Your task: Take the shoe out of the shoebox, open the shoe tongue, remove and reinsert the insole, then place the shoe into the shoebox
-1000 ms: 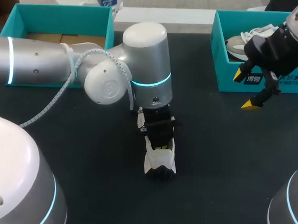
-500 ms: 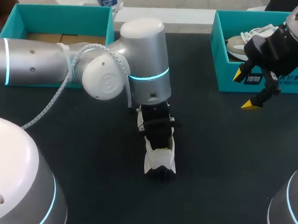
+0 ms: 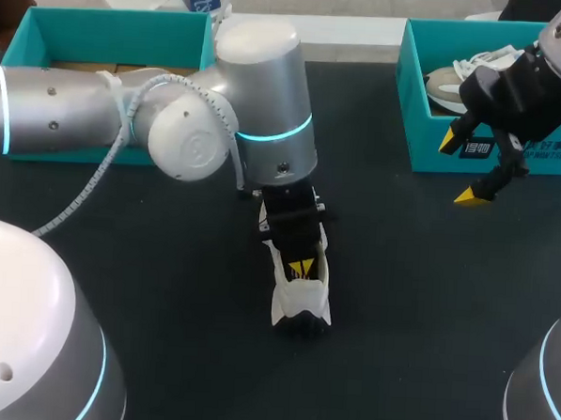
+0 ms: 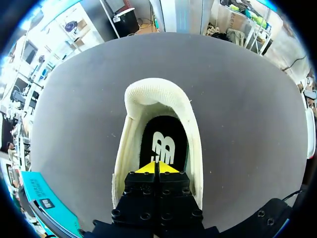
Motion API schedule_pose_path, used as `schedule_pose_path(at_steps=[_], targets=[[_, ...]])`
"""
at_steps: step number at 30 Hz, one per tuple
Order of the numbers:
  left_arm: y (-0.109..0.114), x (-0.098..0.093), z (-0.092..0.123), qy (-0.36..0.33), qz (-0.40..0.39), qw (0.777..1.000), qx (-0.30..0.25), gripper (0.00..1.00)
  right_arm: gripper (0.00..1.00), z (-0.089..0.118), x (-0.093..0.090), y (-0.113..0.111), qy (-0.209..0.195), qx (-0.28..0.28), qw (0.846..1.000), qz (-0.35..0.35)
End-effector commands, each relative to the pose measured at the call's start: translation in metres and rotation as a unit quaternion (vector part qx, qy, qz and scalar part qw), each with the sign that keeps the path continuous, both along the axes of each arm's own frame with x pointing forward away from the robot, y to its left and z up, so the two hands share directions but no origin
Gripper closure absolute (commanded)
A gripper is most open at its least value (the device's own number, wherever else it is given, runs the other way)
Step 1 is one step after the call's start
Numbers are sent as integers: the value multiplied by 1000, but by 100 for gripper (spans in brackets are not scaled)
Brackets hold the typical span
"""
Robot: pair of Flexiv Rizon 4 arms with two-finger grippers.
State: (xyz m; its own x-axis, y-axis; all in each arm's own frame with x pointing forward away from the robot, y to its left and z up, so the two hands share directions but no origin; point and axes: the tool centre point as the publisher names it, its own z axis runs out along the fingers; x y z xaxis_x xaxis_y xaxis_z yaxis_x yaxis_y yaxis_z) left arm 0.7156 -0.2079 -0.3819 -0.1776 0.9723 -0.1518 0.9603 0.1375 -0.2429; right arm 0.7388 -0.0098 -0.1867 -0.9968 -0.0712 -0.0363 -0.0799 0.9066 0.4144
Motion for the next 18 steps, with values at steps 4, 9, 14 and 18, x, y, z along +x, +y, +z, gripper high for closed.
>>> schedule_pose_path(at_steps=[4,9,14,18], targets=[[-4,6,-19,-23,1,1000,8,100,0,-1,1,1,0,-2,1000,0],[-4,6,-29,-39,1,999,17,100,0,-1,1,1,0,-2,1000,0],[-3,8,-17,-58,-2,998,14,100,0,-1,1,1,0,-2,1000,0],[-3,10,-1,-81,-13,997,14,100,0,-1,1,1,0,-2,1000,0]])
